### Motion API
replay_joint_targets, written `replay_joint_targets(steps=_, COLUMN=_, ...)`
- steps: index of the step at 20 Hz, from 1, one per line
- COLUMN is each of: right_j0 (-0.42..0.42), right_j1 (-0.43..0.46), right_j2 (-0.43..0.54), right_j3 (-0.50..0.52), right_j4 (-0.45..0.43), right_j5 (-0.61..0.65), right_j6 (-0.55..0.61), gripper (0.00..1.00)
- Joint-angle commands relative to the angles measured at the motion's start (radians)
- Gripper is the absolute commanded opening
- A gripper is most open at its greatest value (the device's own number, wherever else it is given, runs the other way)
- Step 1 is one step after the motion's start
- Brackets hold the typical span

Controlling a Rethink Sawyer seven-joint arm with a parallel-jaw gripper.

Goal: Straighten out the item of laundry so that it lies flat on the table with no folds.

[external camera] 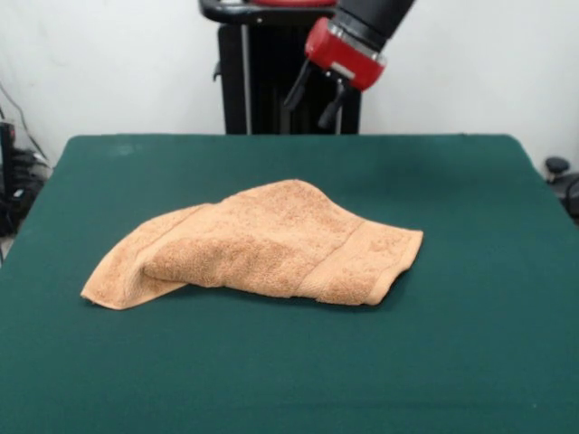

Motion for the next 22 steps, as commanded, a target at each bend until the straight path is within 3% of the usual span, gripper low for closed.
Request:
replay_joint_targets(steps=1, right_j0=0.07, right_j1=0.151, right_j2=0.065, right_j3=-0.032, right_j4=0.155, right_j5=-0.039, right_j6=0.267, gripper=1.0)
replay_joint_targets(steps=16, right_j0=0.152, right_j1=0.356, right_j2=0.098, right_j3=-0.127, right_j4=0.404, right_j5=-0.089, right_j6=0.27, gripper=1.0)
replay_joint_targets(steps=22, right_j0=0.165, right_j1=0.369, right_j2=0.105, right_j3=-0.131, right_j4=0.462, right_j5=-0.09, right_j6=0.257, gripper=1.0)
